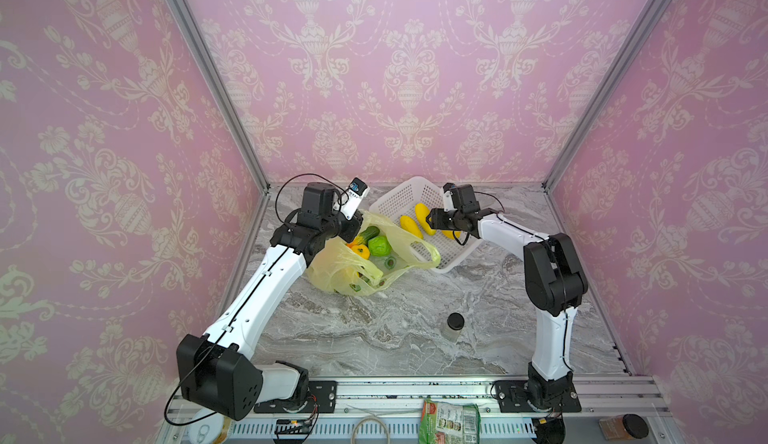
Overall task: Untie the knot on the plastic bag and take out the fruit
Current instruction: 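Lower the long yellow fruit into the basket and open the right gripper, then withdraw the right gripper from the basket and move it into the bag opening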
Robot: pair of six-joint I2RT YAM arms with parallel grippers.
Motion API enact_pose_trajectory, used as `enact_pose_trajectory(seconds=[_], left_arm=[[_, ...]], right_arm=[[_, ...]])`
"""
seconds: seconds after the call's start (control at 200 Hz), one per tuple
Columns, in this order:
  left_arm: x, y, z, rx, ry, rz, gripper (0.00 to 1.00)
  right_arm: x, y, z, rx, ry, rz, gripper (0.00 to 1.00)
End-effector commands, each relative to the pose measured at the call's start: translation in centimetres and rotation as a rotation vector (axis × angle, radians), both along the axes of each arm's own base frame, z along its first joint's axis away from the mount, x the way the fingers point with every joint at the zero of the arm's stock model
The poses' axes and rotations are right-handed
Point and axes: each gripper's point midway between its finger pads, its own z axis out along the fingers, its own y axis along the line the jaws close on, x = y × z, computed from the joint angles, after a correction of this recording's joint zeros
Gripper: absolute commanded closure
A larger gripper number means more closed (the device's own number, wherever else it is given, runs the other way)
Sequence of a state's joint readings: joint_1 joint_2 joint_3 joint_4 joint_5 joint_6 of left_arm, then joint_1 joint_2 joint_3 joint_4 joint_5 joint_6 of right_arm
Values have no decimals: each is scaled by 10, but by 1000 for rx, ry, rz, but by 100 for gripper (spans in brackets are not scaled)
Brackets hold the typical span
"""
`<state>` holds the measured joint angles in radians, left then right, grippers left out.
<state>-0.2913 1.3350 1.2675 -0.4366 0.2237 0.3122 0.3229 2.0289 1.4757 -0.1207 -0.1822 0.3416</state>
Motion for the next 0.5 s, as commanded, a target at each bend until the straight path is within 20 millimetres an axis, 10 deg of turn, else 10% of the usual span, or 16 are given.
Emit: enact_pose_trajectory(seconds=[0.0, 0.495], left_arm=[[-2, -1, -2, -15, 27, 2, 86], [-2, 0, -4, -10, 31, 8, 87]], right_arm=[[-9, 7, 20, 47, -50, 28, 27], [-93, -3, 129, 206, -373, 70, 29]])
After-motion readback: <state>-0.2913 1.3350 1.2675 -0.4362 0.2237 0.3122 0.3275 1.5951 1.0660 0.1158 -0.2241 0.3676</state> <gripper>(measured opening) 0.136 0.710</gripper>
